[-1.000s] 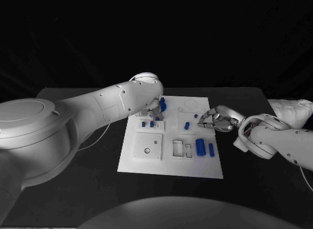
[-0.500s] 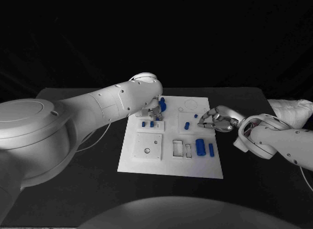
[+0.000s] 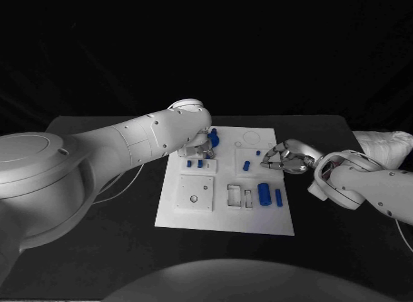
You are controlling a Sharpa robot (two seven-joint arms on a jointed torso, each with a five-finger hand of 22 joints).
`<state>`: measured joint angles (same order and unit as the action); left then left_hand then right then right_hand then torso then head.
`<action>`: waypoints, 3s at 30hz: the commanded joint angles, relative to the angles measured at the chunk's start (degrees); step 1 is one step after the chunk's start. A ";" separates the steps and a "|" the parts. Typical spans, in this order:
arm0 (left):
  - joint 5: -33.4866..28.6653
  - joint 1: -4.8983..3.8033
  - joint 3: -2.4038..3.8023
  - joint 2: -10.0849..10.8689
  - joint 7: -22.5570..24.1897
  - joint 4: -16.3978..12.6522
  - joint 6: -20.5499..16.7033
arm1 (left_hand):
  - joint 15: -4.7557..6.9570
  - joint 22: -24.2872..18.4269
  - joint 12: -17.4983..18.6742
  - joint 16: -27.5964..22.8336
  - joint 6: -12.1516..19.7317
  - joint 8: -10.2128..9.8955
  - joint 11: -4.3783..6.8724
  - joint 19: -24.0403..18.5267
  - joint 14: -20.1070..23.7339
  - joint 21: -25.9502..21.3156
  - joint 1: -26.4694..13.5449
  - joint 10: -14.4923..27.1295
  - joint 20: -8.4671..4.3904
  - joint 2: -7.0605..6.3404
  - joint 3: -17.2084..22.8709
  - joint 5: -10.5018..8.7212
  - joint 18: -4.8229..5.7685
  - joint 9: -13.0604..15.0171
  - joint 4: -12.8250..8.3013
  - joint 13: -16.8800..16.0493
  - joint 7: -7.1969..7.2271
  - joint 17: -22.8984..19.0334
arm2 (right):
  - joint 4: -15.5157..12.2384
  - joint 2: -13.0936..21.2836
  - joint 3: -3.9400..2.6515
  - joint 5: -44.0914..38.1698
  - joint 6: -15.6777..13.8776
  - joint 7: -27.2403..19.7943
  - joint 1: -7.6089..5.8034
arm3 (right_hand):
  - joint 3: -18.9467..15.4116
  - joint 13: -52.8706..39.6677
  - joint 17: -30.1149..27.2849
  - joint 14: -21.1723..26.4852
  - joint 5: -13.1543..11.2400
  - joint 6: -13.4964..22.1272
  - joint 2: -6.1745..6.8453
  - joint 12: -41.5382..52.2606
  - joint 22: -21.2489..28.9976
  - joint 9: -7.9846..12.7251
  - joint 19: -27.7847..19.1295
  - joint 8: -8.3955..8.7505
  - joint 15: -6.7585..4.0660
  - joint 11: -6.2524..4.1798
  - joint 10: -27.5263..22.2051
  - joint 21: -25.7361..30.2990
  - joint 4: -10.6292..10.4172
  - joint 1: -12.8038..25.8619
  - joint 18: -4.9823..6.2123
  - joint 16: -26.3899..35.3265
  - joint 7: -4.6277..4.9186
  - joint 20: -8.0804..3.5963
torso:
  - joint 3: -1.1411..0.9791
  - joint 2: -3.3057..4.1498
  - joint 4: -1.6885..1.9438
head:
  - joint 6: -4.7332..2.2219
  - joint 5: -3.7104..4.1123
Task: Assemble the parts on the task board
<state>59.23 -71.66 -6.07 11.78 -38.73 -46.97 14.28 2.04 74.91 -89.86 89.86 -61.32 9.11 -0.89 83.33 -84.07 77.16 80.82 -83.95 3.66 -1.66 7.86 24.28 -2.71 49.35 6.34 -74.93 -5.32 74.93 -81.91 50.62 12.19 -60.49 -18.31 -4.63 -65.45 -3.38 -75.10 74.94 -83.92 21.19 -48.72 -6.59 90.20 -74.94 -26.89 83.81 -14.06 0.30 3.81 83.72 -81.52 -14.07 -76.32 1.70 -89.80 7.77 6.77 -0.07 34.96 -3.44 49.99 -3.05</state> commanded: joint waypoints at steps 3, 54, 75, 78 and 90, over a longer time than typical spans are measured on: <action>1.44 0.66 -0.37 1.75 8.12 -2.74 -10.95 | 0.47 11.20 -0.14 0.14 0.29 0.41 0.25 0.08 -5.93 -0.38 0.46 -6.05 0.16 0.14 5.95 -0.23 -0.24 -27.89 -6.02 -15.07 -0.01 15.07 | 0.03 0.07 0.00 -0.28 1.01 0.09 0.01 | 0.23 -14.90 15.06 -6.08 0.22 -0.39 0.19 -0.20 -11.68 0.04 -0.48 0.04 0.11 -0.04 6.28 0.30 -0.09 -0.47 0.84 -0.20 -0.03 -0.03 | -0.01 -0.04 0.03 | 0.01 0.26; 16.41 1.10 -5.73 28.79 41.17 -29.62 -35.48 | 0.75 11.31 9.16 0.14 1.47 5.38 0.99 -0.67 -5.93 -0.04 2.30 1.80 -0.02 -1.11 5.80 -8.08 -0.15 -25.82 -2.46 -4.58 0.85 15.07 | 0.35 1.64 0.04 0.14 -0.17 -1.60 0.81 | 0.17 -14.90 15.06 -6.08 0.08 -0.45 0.24 -0.20 -11.68 0.05 -0.49 0.04 0.09 -0.05 6.28 0.33 -0.21 -0.34 0.85 -0.20 -0.03 -0.05 | -0.10 -0.37 0.38 | 0.01 0.35; 19.22 1.11 -5.85 29.81 37.88 -29.63 -34.17 | -2.39 8.13 58.35 -29.95 -0.59 4.48 -1.48 -13.50 25.73 -9.56 5.58 28.23 2.90 -5.98 10.65 -5.89 -1.89 -29.19 5.54 42.08 -0.02 -9.51 | 0.34 1.59 0.04 0.29 -0.06 -1.81 1.17 | 0.17 -14.90 15.06 -6.08 0.05 -0.47 0.25 -0.20 -11.64 0.05 -0.55 0.04 0.09 -0.05 6.28 0.41 -0.22 -0.33 0.87 -0.20 -0.04 -0.05 | -0.17 -0.40 0.23 | 0.01 0.11; 19.33 1.11 -5.86 29.80 37.85 -29.61 -34.30 | -2.29 8.20 59.53 -32.43 -0.81 4.52 -1.45 -13.38 27.03 -9.00 5.86 27.45 3.00 -5.91 10.81 -4.96 -1.92 -29.21 5.54 43.60 -0.03 -12.11 | 0.35 1.59 0.04 0.29 -0.02 -1.78 1.21 | 0.17 -14.90 15.06 -6.08 0.05 -0.47 0.25 -0.20 -11.64 0.05 -0.55 0.04 0.09 -0.05 6.28 0.41 -0.22 -0.33 0.87 -0.20 -0.04 -0.05 | -0.18 -0.37 0.21 | 0.01 0.05; 19.43 1.11 -5.86 29.76 37.58 -29.16 -36.25 | -1.95 8.72 64.90 -36.50 -1.92 4.48 -1.37 -11.56 23.97 -6.23 6.96 21.25 2.97 -6.17 12.29 -3.00 -2.08 -29.24 4.85 50.16 -0.25 -18.18 | 0.44 1.53 0.04 0.30 0.21 -1.59 1.31 | 0.15 -14.90 15.06 -6.08 0.00 -0.49 0.28 -0.20 -11.62 0.04 -0.60 0.03 0.09 -0.05 6.28 0.48 -0.24 -0.30 0.89 -0.20 -0.04 -0.05 | -0.18 -0.36 0.20 | 0.01 0.20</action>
<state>78.22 -70.53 -11.96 41.64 -0.79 -76.18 -20.52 0.11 74.93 -24.91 53.40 -62.80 13.47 -2.26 71.56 -59.83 70.73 87.31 -62.61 6.62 -8.10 20.02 21.12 -4.46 20.04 11.15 -24.73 -5.54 56.77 -81.46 52.19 12.22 -60.04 -18.52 -5.91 -64.21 -3.38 -75.09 74.90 -83.92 21.19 -48.72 -6.59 90.24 -74.94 -26.89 83.60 -14.06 0.29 3.81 83.72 -81.31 -14.07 -76.32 1.70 -89.80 7.77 6.55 -0.26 34.57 -3.22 49.99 -2.91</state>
